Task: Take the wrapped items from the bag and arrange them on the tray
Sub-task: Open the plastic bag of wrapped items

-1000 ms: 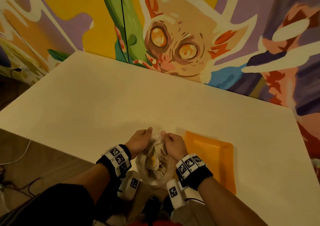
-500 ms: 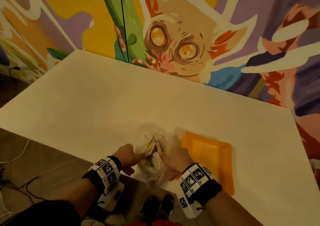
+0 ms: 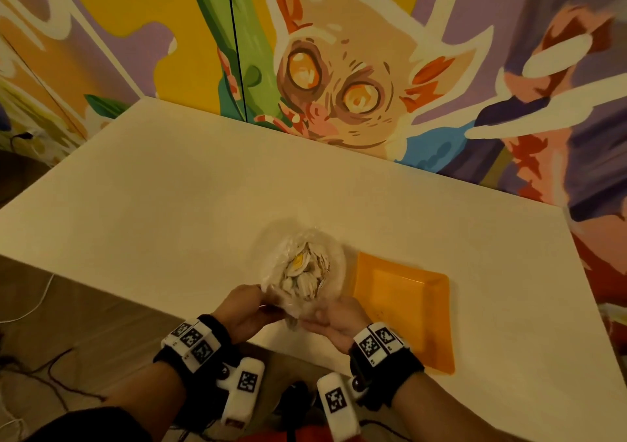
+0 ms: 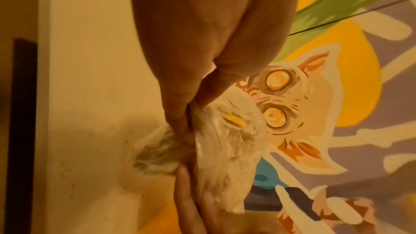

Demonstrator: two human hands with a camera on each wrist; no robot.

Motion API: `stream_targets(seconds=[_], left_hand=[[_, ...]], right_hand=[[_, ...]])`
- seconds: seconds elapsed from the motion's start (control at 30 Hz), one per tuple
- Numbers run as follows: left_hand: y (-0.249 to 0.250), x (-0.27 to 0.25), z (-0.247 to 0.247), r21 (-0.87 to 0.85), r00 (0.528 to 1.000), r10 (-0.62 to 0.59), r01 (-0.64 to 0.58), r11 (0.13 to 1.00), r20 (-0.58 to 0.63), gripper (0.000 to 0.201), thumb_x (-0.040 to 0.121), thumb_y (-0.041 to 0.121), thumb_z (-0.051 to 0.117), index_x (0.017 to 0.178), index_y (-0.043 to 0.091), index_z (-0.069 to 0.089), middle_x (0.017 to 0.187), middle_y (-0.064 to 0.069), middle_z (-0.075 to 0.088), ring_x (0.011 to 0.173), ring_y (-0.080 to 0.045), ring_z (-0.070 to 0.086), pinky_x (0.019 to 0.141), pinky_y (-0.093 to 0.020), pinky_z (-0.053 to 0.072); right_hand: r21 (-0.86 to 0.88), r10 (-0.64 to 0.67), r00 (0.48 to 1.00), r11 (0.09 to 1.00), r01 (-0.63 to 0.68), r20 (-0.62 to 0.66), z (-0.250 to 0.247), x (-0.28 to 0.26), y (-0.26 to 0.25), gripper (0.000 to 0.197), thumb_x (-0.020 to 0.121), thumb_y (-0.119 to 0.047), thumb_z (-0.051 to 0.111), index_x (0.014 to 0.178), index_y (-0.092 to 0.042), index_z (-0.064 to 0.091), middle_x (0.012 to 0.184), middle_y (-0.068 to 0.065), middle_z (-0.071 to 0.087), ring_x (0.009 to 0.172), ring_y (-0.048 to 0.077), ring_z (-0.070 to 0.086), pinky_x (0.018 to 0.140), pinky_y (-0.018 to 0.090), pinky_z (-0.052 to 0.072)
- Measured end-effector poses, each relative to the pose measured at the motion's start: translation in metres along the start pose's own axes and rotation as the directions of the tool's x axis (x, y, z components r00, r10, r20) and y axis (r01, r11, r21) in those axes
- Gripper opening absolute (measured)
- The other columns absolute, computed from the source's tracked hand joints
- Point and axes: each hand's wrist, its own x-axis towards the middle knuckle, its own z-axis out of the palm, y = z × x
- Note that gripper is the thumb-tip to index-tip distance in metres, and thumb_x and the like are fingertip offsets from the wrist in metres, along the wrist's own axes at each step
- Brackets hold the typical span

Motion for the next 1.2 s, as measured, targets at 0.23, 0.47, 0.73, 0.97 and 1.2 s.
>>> stream_targets(seconds=[0.23, 0.47, 0.73, 0.97, 1.2], left_hand=[[-0.008, 0.007, 0.014, -0.194, 0.996, -0.059, 0.044, 0.98, -0.072, 0.025, 0.074, -0.008, 0.029, 0.082, -0.008, 0.053, 0.092, -0.024, 0.061, 0.085, -0.041, 0.06, 0.067, -0.047, 0.056], [-0.001, 0.016, -0.006, 0.59, 0.976, 0.089, 0.047, 0.806, -0.2, 0.046, 0.094, 0.047, 0.052, 0.113, 0.005, 0.051, 0.103, -0.014, 0.062, 0.084, -0.032, 0.066, 0.063, -0.042, 0.06], [0.01, 0.046, -0.007, 0.719, 0.901, 0.427, -0.245, 0.651, -0.079, 0.026, 0.097, 0.029, 0.052, 0.087, 0.011, 0.07, 0.082, -0.006, 0.067, 0.079, -0.027, 0.061, 0.072, -0.034, 0.051], [0.016, 0.041, -0.01, 0.187, 0.99, 0.058, -0.033, 0.982, -0.131, 0.033, 0.089, -0.015, 0.034, 0.064, 0.002, 0.048, 0.069, -0.016, 0.046, 0.063, -0.029, 0.049, 0.06, -0.038, 0.036], [0.016, 0.05, -0.009, 0.814, 0.955, 0.293, -0.145, 0.563, -0.033, 0.021, 0.101, 0.028, 0.04, 0.102, 0.011, 0.053, 0.094, -0.007, 0.054, 0.088, -0.028, 0.054, 0.075, -0.03, 0.038]], right_hand=[[-0.071, 0.063, 0.997, 0.995, -0.066, -0.048, 0.013, 0.012, -0.001, 0.043, 0.093, 0.012, 0.032, 0.134, 0.008, 0.044, 0.139, 0.031, 0.046, 0.127, 0.043, 0.049, 0.093, 0.043, 0.05], [-0.477, 0.021, 0.994, 0.876, -0.07, -0.106, 0.014, 0.005, 0.001, 0.017, 0.094, -0.014, 0.046, 0.104, -0.007, 0.057, 0.093, 0.012, 0.067, 0.09, 0.032, 0.07, 0.085, 0.045, 0.057], [-0.834, -0.474, 0.861, 0.538, 0.119, -0.183, 0.006, 0.021, -0.017, 0.021, 0.098, -0.014, 0.045, 0.079, -0.012, 0.054, 0.081, 0.002, 0.052, 0.074, 0.016, 0.052, 0.065, 0.025, 0.037], [-0.4, -0.213, 0.949, 0.91, 0.107, -0.231, 0.007, 0.031, -0.017, 0.028, 0.097, -0.017, 0.047, 0.072, -0.012, 0.058, 0.082, 0.01, 0.064, 0.084, 0.028, 0.063, 0.082, 0.043, 0.053], [-0.764, -0.155, 0.984, 0.644, 0.029, -0.093, 0.006, 0.036, -0.018, 0.033, 0.091, -0.005, 0.049, 0.065, -0.022, 0.037, 0.082, 0.008, 0.053, 0.075, 0.018, 0.054, 0.063, 0.025, 0.046]])
